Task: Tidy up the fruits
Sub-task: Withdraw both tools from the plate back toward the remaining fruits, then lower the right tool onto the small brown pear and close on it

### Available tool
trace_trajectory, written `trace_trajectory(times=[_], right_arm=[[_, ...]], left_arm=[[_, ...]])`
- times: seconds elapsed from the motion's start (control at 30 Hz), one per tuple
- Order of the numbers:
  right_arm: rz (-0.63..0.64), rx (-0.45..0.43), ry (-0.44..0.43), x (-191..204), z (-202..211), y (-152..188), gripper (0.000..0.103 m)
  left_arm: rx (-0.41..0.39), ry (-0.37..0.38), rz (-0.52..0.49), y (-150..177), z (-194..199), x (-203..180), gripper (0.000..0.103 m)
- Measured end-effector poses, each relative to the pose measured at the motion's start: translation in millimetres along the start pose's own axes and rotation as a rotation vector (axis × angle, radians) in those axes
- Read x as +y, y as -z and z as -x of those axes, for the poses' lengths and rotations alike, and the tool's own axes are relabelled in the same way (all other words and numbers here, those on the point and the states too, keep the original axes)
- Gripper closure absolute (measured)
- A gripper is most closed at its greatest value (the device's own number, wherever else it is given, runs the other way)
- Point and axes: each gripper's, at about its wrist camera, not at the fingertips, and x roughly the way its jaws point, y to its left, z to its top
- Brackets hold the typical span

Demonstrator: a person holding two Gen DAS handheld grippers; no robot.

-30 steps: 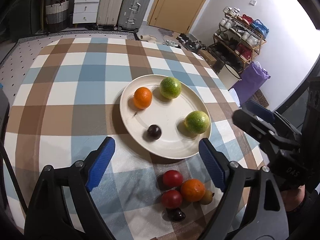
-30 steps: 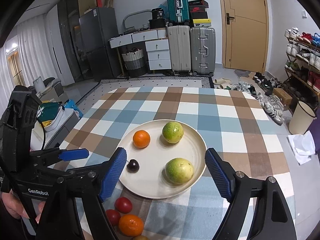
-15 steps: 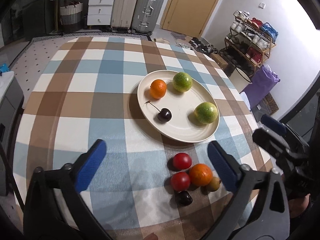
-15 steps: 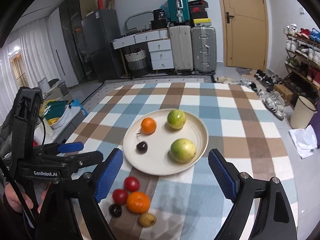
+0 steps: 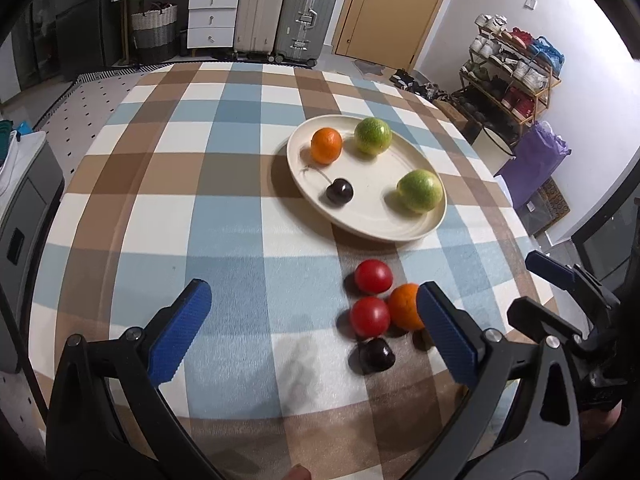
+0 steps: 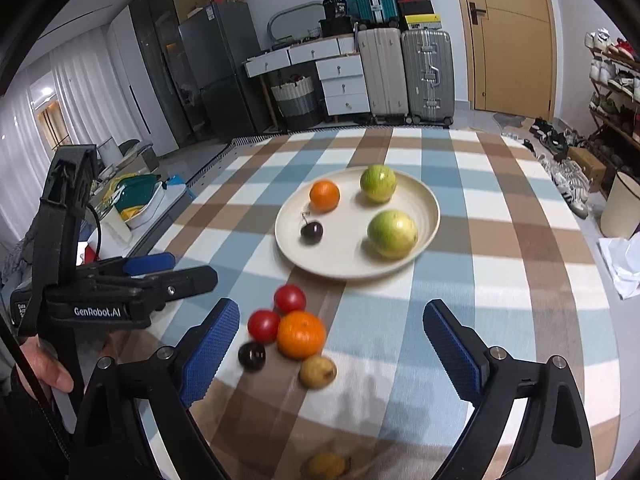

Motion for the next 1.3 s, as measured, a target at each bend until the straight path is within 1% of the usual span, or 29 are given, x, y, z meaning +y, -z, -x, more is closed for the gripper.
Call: trace_trajectory(times=[0.3,0.53,0.73,0.77,0.83,0.97,1.03,1.1,1.17,1.23,1.27,1.3], right_arm=[[-0.016,0.068,-0.064,-7,1,39,0.008],[-0.008,0.138,-0.066,-6,-1,73,0.008],[0.015,0.158,-0.063,-2,1,93,0.009],[0.018,0.157,-0.056,-3,0,95,0.011],[0.02,0.163,-0.045,-4,-2,97,0.024],[0.007,0.151,-0.051,-8,-2,99,0.027],[0.011,0.145,-0.035,-9,-2,99,0.035],[0.014,0.139,-0.033,-9,-1,100,0.038],[0.026,0.133,-0.021,-8,-1,101,0.046],[0.049,0.128,-0.013,-6,-1,102,0.057],[0.061,0.124,-0.014,-4,0,103,0.061],[0.071,0.119,-0.017,-3,0,103,0.07]], left_arm=[[0.04,0.002,-0.006,20,-9,-7,0.001],[0.047,0.008,-0.012,28,-13,-9,0.001],[0.06,0.003,-0.006,31,-17,-7,0.001],[0.063,0.002,-0.003,32,-18,-6,0.001],[0.068,0.002,0.001,33,-18,-5,0.001],[0.074,-0.006,-0.006,36,-19,-5,0.001],[0.078,-0.009,-0.004,38,-20,-3,0.001],[0.086,-0.011,0.002,39,-22,0,0.001],[0.09,-0.013,0.007,40,-23,2,0.001],[0.092,-0.014,0.007,40,-23,2,0.001],[0.093,-0.015,0.007,40,-24,2,0.001],[0.094,-0.015,0.006,40,-24,2,0.001]])
